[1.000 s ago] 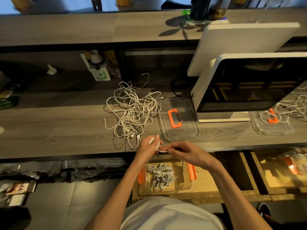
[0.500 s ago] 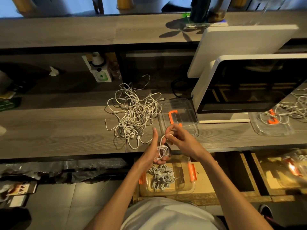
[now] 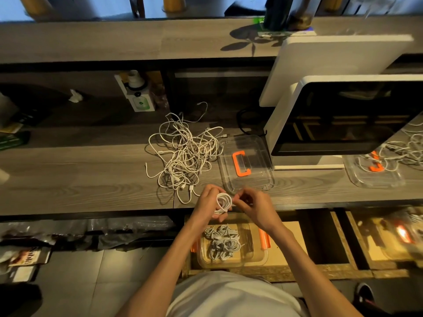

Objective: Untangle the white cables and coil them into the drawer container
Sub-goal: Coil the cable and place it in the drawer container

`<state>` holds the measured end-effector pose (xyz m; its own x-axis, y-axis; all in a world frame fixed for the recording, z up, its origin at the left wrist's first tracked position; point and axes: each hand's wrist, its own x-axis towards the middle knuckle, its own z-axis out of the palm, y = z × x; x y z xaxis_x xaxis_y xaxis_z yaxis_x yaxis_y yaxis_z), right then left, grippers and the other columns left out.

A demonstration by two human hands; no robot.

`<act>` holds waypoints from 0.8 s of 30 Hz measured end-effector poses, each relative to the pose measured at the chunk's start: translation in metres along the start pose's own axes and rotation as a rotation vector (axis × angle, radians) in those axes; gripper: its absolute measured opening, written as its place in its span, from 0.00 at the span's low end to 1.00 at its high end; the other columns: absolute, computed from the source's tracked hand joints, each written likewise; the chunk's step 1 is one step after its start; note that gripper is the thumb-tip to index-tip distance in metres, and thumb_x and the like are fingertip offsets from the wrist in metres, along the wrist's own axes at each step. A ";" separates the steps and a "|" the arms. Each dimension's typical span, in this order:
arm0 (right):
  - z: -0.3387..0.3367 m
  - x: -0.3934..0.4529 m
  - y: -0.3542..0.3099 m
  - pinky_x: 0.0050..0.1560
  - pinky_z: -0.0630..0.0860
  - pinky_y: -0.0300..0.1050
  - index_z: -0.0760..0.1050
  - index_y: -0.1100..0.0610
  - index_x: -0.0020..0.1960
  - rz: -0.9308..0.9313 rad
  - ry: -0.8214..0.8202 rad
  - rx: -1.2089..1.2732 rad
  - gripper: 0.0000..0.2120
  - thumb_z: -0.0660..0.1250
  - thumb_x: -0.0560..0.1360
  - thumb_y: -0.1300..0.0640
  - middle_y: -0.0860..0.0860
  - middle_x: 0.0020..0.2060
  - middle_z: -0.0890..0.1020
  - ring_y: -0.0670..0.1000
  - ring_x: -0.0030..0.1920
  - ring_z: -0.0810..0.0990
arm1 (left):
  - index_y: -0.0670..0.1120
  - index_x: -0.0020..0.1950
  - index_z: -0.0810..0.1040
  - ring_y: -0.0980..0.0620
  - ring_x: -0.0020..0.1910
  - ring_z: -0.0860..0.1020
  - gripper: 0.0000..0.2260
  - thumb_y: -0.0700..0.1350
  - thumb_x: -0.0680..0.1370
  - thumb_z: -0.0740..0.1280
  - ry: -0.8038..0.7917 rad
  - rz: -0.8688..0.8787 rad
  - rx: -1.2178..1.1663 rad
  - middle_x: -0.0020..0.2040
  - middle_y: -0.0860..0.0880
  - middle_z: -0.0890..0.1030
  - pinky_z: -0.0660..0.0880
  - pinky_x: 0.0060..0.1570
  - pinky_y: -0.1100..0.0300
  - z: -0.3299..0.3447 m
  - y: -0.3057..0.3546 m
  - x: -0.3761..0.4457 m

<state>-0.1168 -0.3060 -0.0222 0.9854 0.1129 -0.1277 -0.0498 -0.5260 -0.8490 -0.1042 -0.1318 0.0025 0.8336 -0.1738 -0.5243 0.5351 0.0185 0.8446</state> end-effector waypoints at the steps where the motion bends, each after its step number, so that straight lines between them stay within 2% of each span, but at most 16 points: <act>1: 0.002 -0.002 0.003 0.41 0.75 0.36 0.81 0.53 0.45 0.017 -0.008 -0.014 0.07 0.74 0.77 0.50 0.48 0.38 0.85 0.45 0.39 0.82 | 0.41 0.56 0.68 0.51 0.20 0.71 0.07 0.40 0.86 0.52 0.024 -0.004 0.008 0.37 0.40 0.77 0.62 0.17 0.65 -0.001 -0.001 0.001; 4: 0.007 -0.008 0.006 0.36 0.71 0.38 0.80 0.52 0.42 0.030 -0.034 -0.012 0.12 0.73 0.77 0.45 0.49 0.35 0.83 0.49 0.37 0.80 | 0.41 0.57 0.70 0.50 0.24 0.73 0.08 0.40 0.86 0.52 0.075 -0.020 -0.062 0.41 0.40 0.77 0.65 0.18 0.66 -0.002 -0.006 0.004; 6: 0.008 -0.010 0.007 0.35 0.69 0.36 0.80 0.53 0.41 0.006 -0.025 -0.002 0.12 0.73 0.77 0.46 0.49 0.34 0.82 0.48 0.35 0.78 | 0.40 0.58 0.72 0.48 0.24 0.73 0.09 0.40 0.86 0.53 0.071 -0.043 -0.164 0.43 0.36 0.79 0.65 0.19 0.66 -0.002 -0.006 0.006; 8: 0.008 -0.012 0.008 0.37 0.71 0.34 0.80 0.52 0.42 -0.010 -0.040 -0.017 0.08 0.73 0.78 0.50 0.48 0.35 0.82 0.45 0.36 0.79 | 0.38 0.60 0.74 0.49 0.23 0.73 0.11 0.41 0.85 0.54 0.038 -0.074 -0.266 0.40 0.35 0.81 0.63 0.20 0.66 -0.002 -0.005 0.007; 11: 0.008 -0.014 0.009 0.34 0.75 0.36 0.82 0.52 0.45 0.015 -0.100 0.000 0.05 0.72 0.79 0.53 0.51 0.36 0.84 0.51 0.34 0.81 | 0.36 0.61 0.76 0.50 0.23 0.72 0.15 0.44 0.86 0.55 0.004 -0.101 -0.320 0.35 0.38 0.80 0.64 0.21 0.65 -0.005 -0.006 0.008; 15: 0.006 -0.015 0.008 0.34 0.73 0.34 0.82 0.53 0.46 0.031 -0.092 -0.054 0.05 0.72 0.79 0.54 0.48 0.35 0.83 0.42 0.31 0.79 | 0.37 0.56 0.81 0.52 0.25 0.70 0.21 0.50 0.87 0.54 -0.030 -0.104 -0.292 0.35 0.42 0.79 0.60 0.23 0.65 -0.011 -0.010 0.012; 17: 0.004 -0.017 0.007 0.35 0.73 0.33 0.81 0.53 0.46 0.028 -0.084 -0.078 0.05 0.71 0.80 0.53 0.46 0.34 0.82 0.40 0.33 0.79 | 0.37 0.54 0.82 0.52 0.26 0.71 0.19 0.50 0.85 0.58 -0.031 -0.101 -0.290 0.36 0.43 0.79 0.61 0.24 0.64 -0.018 -0.010 0.013; 20: -0.001 -0.020 0.006 0.39 0.75 0.34 0.81 0.52 0.47 0.012 -0.090 -0.100 0.05 0.71 0.80 0.52 0.45 0.37 0.83 0.42 0.38 0.81 | 0.35 0.57 0.81 0.52 0.30 0.72 0.15 0.47 0.83 0.64 -0.073 -0.078 -0.275 0.39 0.43 0.80 0.65 0.26 0.66 -0.028 -0.009 0.010; 24: -0.007 -0.022 0.003 0.43 0.79 0.41 0.82 0.51 0.47 -0.001 -0.099 -0.111 0.05 0.71 0.79 0.50 0.45 0.39 0.84 0.44 0.41 0.82 | 0.32 0.60 0.79 0.53 0.32 0.74 0.14 0.43 0.83 0.64 -0.099 -0.041 -0.264 0.43 0.42 0.81 0.68 0.27 0.67 -0.031 -0.007 0.006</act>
<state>-0.1377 -0.3161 -0.0180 0.9643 0.1930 -0.1815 -0.0251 -0.6156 -0.7877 -0.0991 -0.1028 -0.0097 0.8002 -0.2743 -0.5334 0.5959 0.2635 0.7586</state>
